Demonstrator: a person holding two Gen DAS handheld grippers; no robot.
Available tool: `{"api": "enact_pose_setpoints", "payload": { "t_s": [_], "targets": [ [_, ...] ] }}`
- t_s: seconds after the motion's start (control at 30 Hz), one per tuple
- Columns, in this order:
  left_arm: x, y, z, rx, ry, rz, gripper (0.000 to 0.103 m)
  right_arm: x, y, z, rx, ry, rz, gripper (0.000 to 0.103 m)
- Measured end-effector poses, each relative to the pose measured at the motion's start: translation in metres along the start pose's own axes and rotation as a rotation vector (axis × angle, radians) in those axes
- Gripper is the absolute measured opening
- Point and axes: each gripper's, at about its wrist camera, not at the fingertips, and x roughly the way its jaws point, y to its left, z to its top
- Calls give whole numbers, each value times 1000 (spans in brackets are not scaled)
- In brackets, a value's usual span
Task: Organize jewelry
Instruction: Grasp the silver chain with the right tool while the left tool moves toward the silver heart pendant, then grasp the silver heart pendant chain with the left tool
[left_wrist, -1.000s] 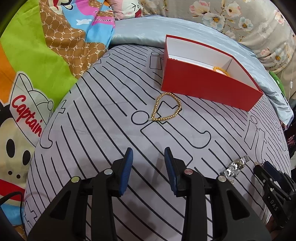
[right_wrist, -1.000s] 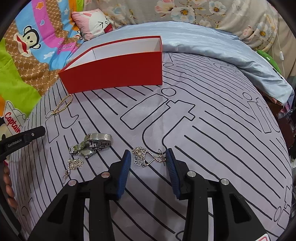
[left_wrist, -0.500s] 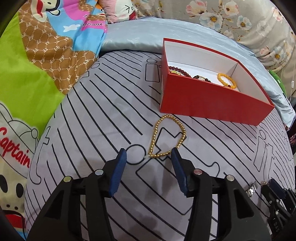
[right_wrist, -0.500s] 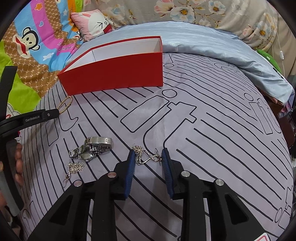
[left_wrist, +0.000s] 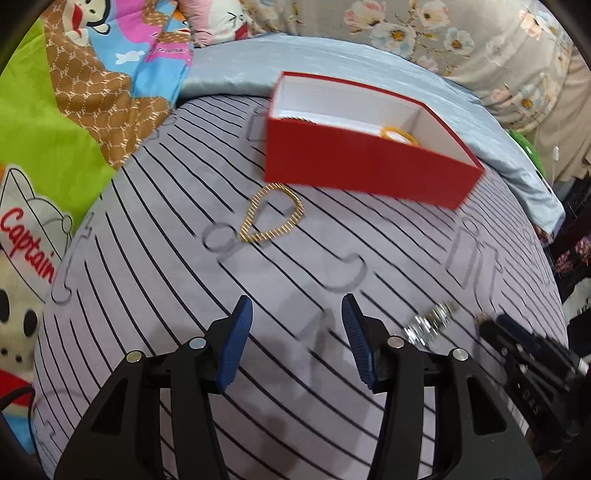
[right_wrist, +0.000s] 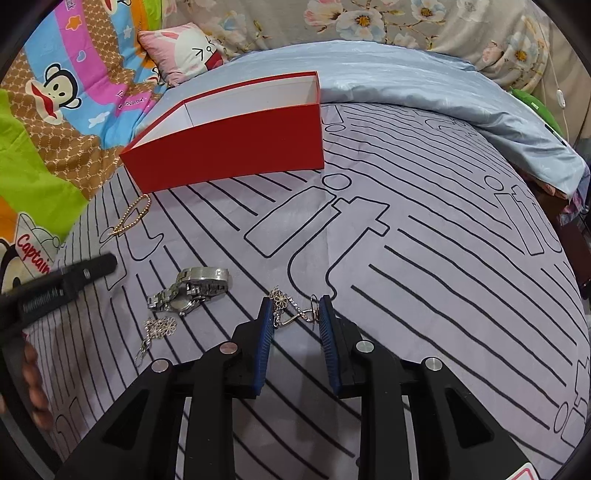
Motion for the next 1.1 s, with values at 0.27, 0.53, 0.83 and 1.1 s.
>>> {"api": "enact_pose_setpoints", "payload": {
  "t_s": [0.27,0.53,0.83,1.1],
  "targets": [
    [-3,-39,-30,81,30,-24,48,-21,0,-14,13,-9,5,24],
    [-12,-51,-35,88,20,-63,48,-28,-3,-23,23,-10,11,24],
    [-2,-67,-40,138,27,-31,41,-32,-7,-23,30,-15,15,24],
    [-3,-61,-40,133,20,-31,8,-32,-5,-24,28,-12,23,24]
  ]
}}
